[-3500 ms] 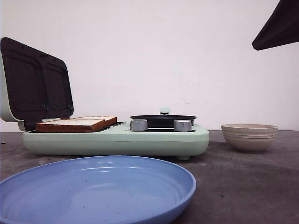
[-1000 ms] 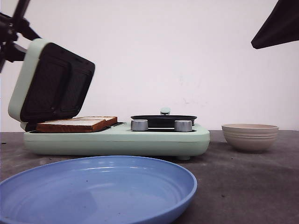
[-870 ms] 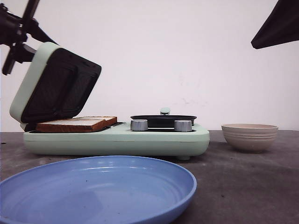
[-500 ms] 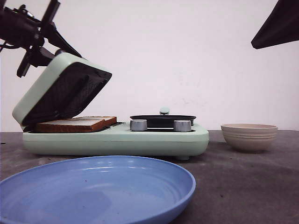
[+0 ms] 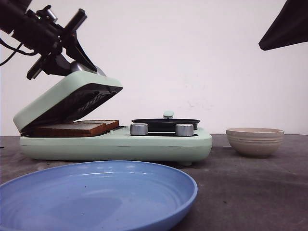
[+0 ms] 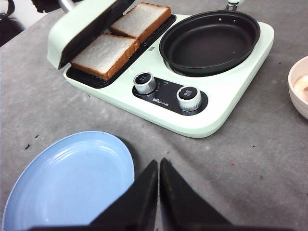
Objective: Make breakfast with bread and shrimp
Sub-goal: 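Lower the press lid over the bread with the left gripper and release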
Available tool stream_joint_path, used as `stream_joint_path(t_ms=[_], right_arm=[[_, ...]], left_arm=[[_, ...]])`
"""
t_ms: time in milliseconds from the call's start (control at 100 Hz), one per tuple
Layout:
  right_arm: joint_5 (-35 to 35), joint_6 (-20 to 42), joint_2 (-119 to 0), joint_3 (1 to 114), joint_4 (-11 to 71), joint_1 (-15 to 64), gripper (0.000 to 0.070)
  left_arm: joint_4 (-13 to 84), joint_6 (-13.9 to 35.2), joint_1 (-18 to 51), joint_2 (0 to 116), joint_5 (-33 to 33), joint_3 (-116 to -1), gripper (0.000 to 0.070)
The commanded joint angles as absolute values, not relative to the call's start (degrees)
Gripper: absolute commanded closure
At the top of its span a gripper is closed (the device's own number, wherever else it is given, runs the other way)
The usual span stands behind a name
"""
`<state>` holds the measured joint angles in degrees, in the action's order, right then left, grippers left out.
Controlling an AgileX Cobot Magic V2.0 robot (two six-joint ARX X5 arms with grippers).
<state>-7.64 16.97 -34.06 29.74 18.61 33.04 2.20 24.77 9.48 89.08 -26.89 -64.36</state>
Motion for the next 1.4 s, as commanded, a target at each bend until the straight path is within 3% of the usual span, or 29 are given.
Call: stream_joint_path(t_ms=[0,350,780,1260,1320,1390], right_arm=[[-7.4,17.6,-34.4,29.9,18.1,33.5,0.07],[-7.5,18.0,-34.3,29.9,18.1,33.5,0.07],[-7.4,18.1,-34.3,29.9,18.1,33.5,0.07],[-7.5,18.1,-34.3,29.9,18.5,33.5,0.07],[-7.5,18.1,-34.3,29.9,18.6,33.5,0.07],[-7.5,18.1,-34.3,29.9,18.7,33.5,0.07]], left_arm=[[6.5,16.0,8.8,90.7,-22.4,-63.5,0.0697],[8.2,11.1,12.0,90.7,-15.9,-63.5,0.0698],[8.1,9.4,14.8,91.4,-11.7,-63.5,0.0696],[9.5,8.2,17.7,97.5,-11.6,-63.5,0.0669],[9.5,8.2,17.8,97.6,-11.6,-63.5,0.0641],[9.4,8.2,17.8,97.7,-11.6,-63.5,0.0508]])
